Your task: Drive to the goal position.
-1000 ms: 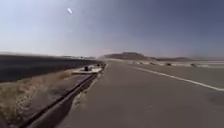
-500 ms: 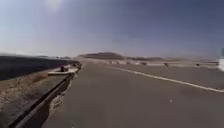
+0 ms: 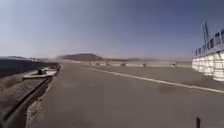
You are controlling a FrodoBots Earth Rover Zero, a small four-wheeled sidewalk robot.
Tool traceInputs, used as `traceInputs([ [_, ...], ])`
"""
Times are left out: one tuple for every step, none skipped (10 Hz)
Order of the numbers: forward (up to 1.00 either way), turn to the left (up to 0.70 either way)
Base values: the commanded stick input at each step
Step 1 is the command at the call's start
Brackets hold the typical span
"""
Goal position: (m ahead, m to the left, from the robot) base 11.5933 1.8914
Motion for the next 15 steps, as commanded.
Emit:
traceInputs([
  [0.5,0.0],
  [0.5,0.0],
  [0.5,0.0],
  [0.5,0.0],
  [0.5,0.0],
  [0.5,0.24],
  [0.5,0.48],
  [0.5,0.5],
  [0.5,0.5],
  [0.5,0.5],
  [0.5,0.5],
  [0.5,0.0],
  [0.5,0.0],
  [0.5,0.0],
  [0.5,0.0],
])
